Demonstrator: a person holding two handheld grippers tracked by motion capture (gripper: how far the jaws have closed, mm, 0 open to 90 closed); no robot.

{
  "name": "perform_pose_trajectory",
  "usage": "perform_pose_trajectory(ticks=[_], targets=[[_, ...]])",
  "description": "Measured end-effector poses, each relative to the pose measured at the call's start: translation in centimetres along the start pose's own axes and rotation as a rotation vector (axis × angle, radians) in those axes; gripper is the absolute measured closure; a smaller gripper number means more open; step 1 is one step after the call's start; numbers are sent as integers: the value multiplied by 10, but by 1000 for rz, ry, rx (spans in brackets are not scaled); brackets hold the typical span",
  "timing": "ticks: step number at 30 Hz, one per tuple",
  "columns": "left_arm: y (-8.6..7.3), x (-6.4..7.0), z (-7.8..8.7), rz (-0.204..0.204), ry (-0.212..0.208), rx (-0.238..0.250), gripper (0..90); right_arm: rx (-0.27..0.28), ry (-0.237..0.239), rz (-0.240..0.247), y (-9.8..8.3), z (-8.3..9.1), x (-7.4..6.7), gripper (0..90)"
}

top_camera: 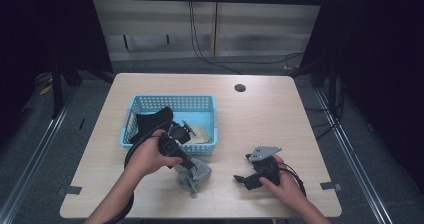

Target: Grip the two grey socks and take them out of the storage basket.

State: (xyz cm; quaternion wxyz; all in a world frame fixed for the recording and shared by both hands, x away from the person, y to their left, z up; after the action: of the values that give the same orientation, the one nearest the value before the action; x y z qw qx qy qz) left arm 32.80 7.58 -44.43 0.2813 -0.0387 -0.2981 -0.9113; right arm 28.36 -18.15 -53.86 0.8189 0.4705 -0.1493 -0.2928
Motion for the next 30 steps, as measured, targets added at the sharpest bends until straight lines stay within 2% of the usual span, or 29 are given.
perform_pose_trajectory(ticks=[3,4,7,11,15,20,30], targets=[[0,-1,2,16,10,26,383,0,0,-1,0,0,0,116],[0,-1,2,16,10,26,375,0,0,-1,0,0,0,116],[-2,0,3,26,1,34,360,0,0,-1,0,0,0,116],[-4,-2,5,38,13,51,340,0,0,-1,0,0,0,116],[-8,-3,10,33,20,45,318,0,0,-1,0,0,0,116],[-15,-6,15,52,29,65,313,0,0,0,0,0,0,116],[-35,-15,23,91,37,105,312,0,0,-1,0,0,0,116]])
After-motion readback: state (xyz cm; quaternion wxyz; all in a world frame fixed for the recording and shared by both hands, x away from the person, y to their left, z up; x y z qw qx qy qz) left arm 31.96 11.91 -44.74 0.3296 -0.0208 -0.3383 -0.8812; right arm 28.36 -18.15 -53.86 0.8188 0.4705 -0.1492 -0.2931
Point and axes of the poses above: each handheld gripper's, and its own axes: z roughly backward along the jaws, y roughly out of its top, x roughly to its right, the point moved 4 cm from there along -z, roughly forward along the jaws, and after that the axes turned 13 degrees about x, right-handed, at the moved point
